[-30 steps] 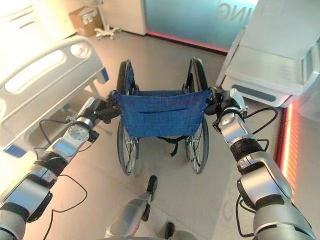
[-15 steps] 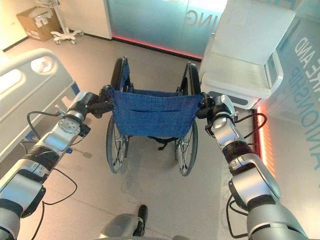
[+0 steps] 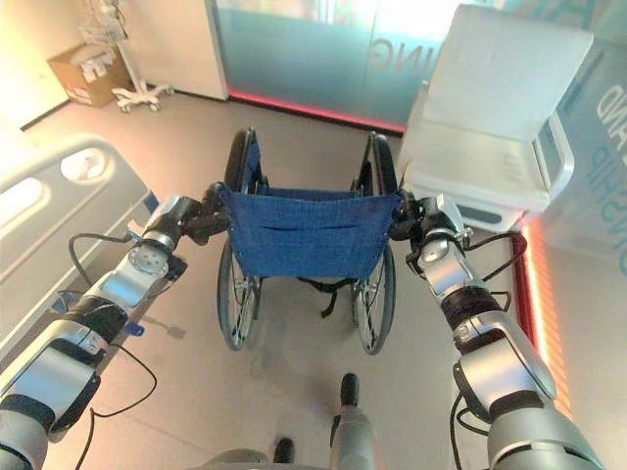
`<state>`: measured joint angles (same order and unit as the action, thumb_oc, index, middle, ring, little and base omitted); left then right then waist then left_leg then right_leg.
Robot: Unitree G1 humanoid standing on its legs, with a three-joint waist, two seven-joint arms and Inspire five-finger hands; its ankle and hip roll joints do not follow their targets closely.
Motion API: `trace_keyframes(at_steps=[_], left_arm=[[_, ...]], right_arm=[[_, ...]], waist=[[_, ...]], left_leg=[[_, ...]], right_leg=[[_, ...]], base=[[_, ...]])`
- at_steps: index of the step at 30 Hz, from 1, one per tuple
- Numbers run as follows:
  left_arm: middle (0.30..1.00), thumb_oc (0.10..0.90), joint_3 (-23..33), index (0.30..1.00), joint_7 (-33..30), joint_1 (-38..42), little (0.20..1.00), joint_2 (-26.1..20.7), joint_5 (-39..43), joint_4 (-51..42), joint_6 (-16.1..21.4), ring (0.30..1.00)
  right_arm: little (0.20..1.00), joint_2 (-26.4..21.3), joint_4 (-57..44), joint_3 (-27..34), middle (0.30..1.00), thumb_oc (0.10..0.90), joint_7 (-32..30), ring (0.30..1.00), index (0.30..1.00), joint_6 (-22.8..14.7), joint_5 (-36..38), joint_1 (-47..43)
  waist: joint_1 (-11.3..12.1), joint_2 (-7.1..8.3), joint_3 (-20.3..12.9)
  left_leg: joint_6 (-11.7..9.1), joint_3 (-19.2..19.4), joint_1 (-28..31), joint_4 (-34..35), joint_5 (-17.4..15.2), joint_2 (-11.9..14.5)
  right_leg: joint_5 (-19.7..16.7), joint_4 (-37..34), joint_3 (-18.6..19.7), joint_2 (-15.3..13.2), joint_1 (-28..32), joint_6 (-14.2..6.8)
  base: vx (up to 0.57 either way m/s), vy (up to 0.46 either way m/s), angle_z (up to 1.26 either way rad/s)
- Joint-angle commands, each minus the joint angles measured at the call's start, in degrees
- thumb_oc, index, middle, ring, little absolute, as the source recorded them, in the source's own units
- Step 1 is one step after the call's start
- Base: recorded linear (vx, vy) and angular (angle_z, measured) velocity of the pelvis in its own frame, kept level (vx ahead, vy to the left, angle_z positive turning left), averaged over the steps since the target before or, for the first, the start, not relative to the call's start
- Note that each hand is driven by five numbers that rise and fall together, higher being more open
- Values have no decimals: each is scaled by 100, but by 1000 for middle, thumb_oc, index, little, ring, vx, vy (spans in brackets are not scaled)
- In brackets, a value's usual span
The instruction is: Push the wheelchair next to the bed
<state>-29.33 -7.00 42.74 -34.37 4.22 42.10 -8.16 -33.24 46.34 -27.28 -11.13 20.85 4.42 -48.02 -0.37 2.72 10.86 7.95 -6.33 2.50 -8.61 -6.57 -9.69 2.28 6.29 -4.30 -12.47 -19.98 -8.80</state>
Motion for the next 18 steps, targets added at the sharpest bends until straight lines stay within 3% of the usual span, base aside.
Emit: trace_keyframes(at_steps=[1,5,6,7,8,10,13,16,18], left_arm=[[300,400,-113,300,-10,249,300,-5,-545,-208,343,300],[300,400,-124,300,-52,195,300,61,-385,-282,203,300],[300,400,-157,300,-50,166,300,100,-324,-266,115,300],[300,400,-161,300,-13,145,300,150,-328,-261,113,300],[300,400,-166,300,10,137,300,173,-352,-251,136,300],[300,400,-203,300,-1,72,300,302,-414,-263,168,300],[300,400,-278,300,-43,25,300,385,-515,-253,238,300],[300,400,-255,300,-5,-30,300,430,-602,-196,352,300],[300,400,-239,300,14,-58,300,462,-664,-126,417,300]], right_arm=[[300,-179,-384,-847,300,400,813,300,300,-361,-840,-834],[300,-310,-333,-825,300,400,971,300,300,-481,-830,-853],[300,-337,-362,-801,300,400,1019,300,300,-522,-828,-801],[300,-371,-363,-789,300,400,1038,300,300,-509,-804,-771],[300,-391,-356,-788,300,400,1049,300,300,-505,-800,-760],[300,-434,-371,-761,300,400,990,300,300,-501,-800,-654],[300,-481,-421,-765,300,400,929,300,300,-554,-795,-520],[300,-474,-404,-798,300,400,874,300,300,-544,-829,-490],[300,-457,-377,-805,300,400,869,300,300,-562,-881,-472]], waist=[[193,-28,298],[156,-52,219],[150,-39,228],[111,-65,203],[92,-75,189],[20,-116,121],[7,-106,94],[-14,-111,48],[41,-119,62]], left_leg=[[-488,-223,35,-263,-711,348],[-723,-281,167,-264,-718,748],[-878,-88,232,-267,-605,1084],[-980,82,354,-183,-341,1367],[-1016,134,382,-161,-220,1455],[-1174,417,448,-164,332,1766],[-1238,597,274,-408,873,1959],[-1262,635,320,-608,1096,2006],[-1250,533,230,-833,1175,1879]], right_leg=[[-1110,-210,377,177,504,-3],[-836,184,234,263,507,70],[-678,398,-54,225,541,130],[-596,445,-264,247,601,197],[-567,448,-326,261,627,222],[-435,467,-678,296,743,342],[-244,435,-987,375,1006,549],[-81,457,-1076,483,1128,698],[52,463,-1056,619,1314,783]], base=[[370,-322,28],[418,-394,53],[441,-432,58],[477,-466,58],[327,-303,84],[304,-283,85],[304,-300,61],[278,-207,16],[308,-177,17]])
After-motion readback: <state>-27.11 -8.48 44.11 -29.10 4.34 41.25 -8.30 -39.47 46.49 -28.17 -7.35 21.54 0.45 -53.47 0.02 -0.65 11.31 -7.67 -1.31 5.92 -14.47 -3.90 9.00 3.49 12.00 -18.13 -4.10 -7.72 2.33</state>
